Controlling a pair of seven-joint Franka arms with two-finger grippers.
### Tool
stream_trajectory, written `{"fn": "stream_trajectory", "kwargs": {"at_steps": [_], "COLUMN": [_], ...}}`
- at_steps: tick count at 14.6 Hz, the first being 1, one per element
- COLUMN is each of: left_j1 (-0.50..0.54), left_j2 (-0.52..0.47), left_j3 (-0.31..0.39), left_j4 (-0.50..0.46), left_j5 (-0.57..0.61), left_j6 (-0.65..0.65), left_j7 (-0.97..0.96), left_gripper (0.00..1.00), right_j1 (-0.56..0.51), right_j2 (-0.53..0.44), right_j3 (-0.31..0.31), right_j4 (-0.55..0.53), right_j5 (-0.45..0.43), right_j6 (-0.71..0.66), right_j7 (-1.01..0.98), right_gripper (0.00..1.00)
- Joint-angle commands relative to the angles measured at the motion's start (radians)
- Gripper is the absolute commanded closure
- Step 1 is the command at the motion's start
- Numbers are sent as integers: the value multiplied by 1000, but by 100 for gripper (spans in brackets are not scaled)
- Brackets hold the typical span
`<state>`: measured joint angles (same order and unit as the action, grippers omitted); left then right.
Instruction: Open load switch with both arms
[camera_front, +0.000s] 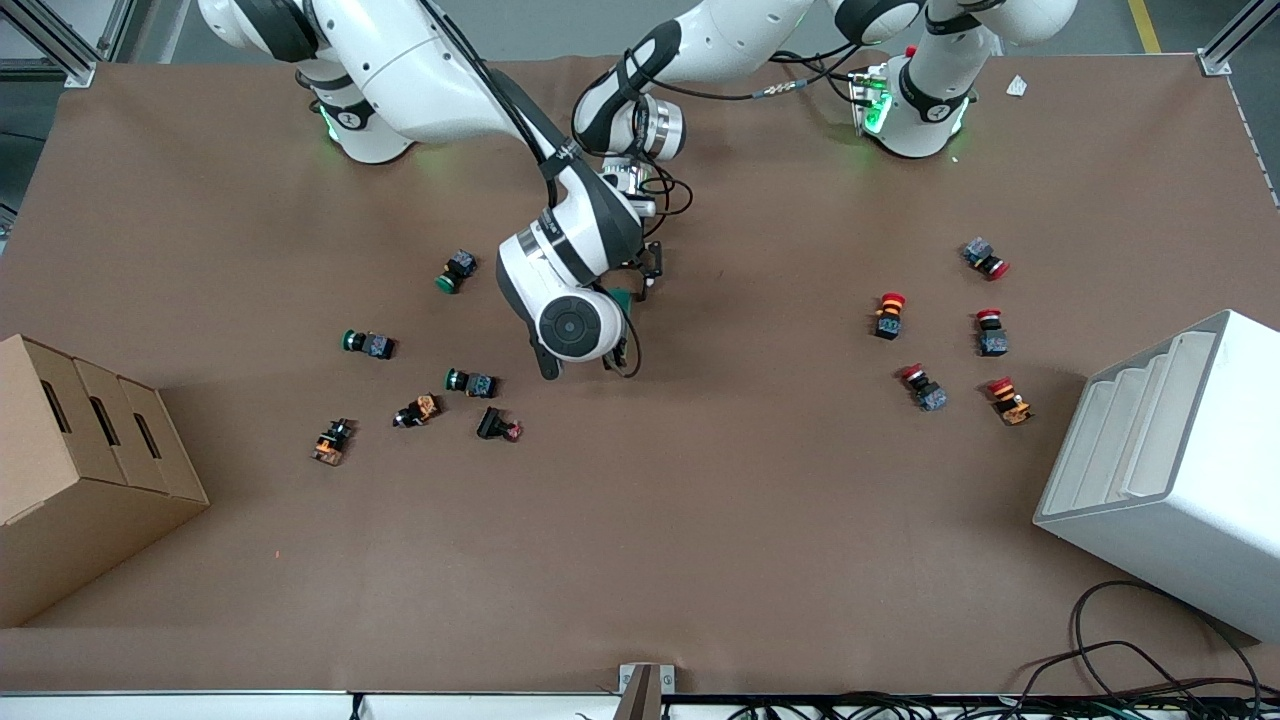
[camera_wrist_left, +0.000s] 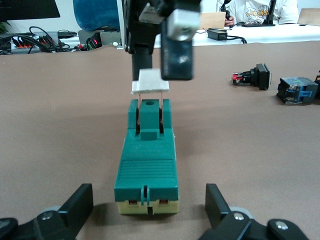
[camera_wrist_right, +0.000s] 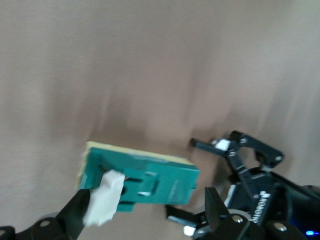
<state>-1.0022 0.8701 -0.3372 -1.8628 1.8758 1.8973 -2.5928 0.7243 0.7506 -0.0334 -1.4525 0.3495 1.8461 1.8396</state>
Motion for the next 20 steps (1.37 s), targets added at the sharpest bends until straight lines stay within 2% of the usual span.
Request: {"fn": "stream_trajectory", "kwargs": {"at_steps": [1, 10, 20], "left_j1": [-15, -15, -16], "left_j2": [47, 49, 58], "left_j3": [-3, -3, -3], "left_j4": [4, 2, 2], "left_j5": [5, 5, 6], "left_j6": [25, 25, 25], "left_j7": [-6, -6, -6], "left_gripper": [1, 1, 1], "right_j1": [10, 23, 58], "right_j2": [-5, -16, -1], "right_j3": [-5, -5, -5], "right_j4": [14, 47, 37], "right_j5": [16, 20, 17], "right_j6": [-85, -197, -185], "right_j7": [15, 15, 13], "right_gripper": [0, 0, 0]}}
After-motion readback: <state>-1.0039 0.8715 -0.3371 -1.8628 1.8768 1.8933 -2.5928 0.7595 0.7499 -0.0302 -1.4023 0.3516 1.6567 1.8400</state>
